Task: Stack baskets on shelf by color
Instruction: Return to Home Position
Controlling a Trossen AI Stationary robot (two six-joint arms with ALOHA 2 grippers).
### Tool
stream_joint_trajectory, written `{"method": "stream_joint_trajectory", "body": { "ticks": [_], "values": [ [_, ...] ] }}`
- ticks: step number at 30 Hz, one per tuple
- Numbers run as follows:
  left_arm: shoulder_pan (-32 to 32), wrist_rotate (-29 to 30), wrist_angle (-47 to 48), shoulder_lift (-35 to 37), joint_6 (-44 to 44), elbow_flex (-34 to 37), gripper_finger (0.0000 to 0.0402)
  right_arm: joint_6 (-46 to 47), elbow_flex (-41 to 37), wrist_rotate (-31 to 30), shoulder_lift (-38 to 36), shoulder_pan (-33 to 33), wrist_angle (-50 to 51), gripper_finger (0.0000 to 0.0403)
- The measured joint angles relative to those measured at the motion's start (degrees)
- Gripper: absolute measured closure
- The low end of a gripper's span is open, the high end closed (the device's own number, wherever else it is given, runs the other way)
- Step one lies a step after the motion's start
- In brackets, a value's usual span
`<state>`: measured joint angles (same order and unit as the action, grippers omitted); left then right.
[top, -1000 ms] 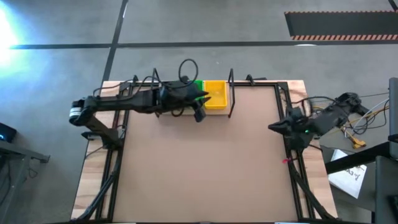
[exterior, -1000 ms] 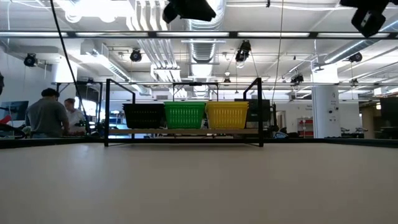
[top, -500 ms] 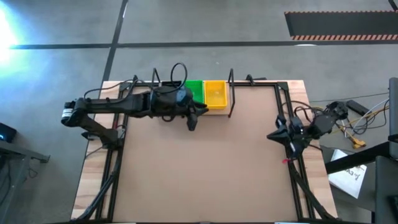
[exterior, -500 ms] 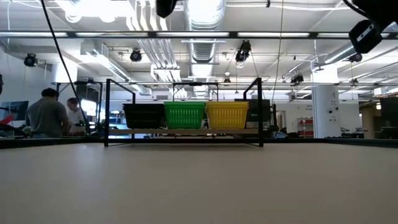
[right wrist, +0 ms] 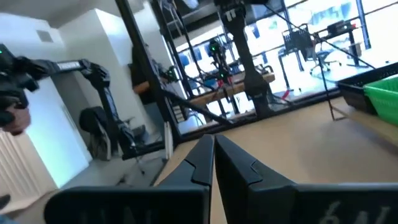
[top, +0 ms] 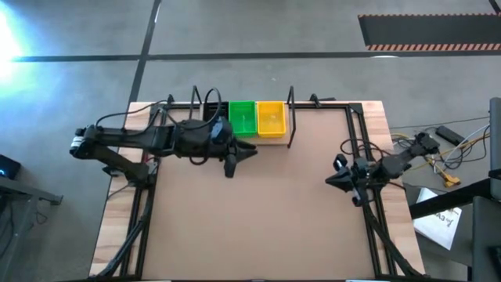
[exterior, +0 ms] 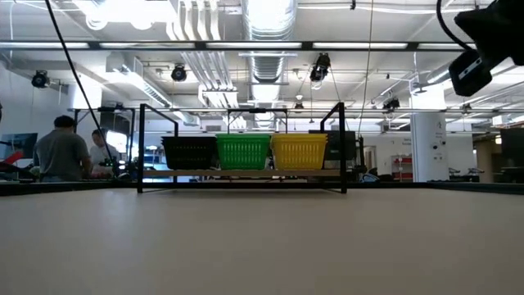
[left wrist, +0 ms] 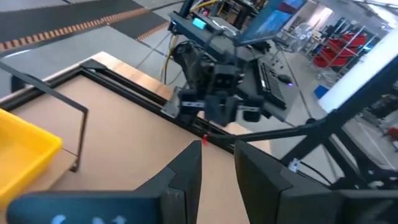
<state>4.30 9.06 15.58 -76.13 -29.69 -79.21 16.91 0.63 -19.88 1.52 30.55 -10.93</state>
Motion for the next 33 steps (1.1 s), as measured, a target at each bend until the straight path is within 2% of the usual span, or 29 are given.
{"method": "stream_joint_trajectory", "body": {
  "ticks": [5,9,17,20,23,27,33],
  "values": [
    [2.05,0.48,0.03,0.16,-0.18,0.07,0.0323,0.17,0.06,3.95,1.23,-4.9,0.76,0.0394],
    [2.4,0.86,0.08,0.16,-0.18,0.12,0.0323,-0.19,0.06,7.23,2.21,-12.0,1.06,0.0395],
    [2.51,0.87,1.0,0.33,-0.02,0.13,0.0323,-1.18,0.06,19.84,1.98,-29.17,5.69,0.0395],
    [2.57,0.89,2.85,1.14,0.0,0.14,0.0323,-1.82,0.06,23.04,1.46,-33.53,9.51,0.0395],
    [2.58,1.08,4.4,2.53,0.03,0.87,0.0323,-2.12,0.06,25.8,1.9,-35.83,9.12,0.0395],
    [2.9,2.32,2.13,6.98,0.26,6.47,0.0323,-3.46,0.06,24.25,2.05,-36.22,9.67,0.0394],
    [3.17,4.82,-9.17,19.22,1.82,23.44,0.0323,-3.65,0.03,19.82,2.35,-36.22,9.4,0.0394]
  ]
}}
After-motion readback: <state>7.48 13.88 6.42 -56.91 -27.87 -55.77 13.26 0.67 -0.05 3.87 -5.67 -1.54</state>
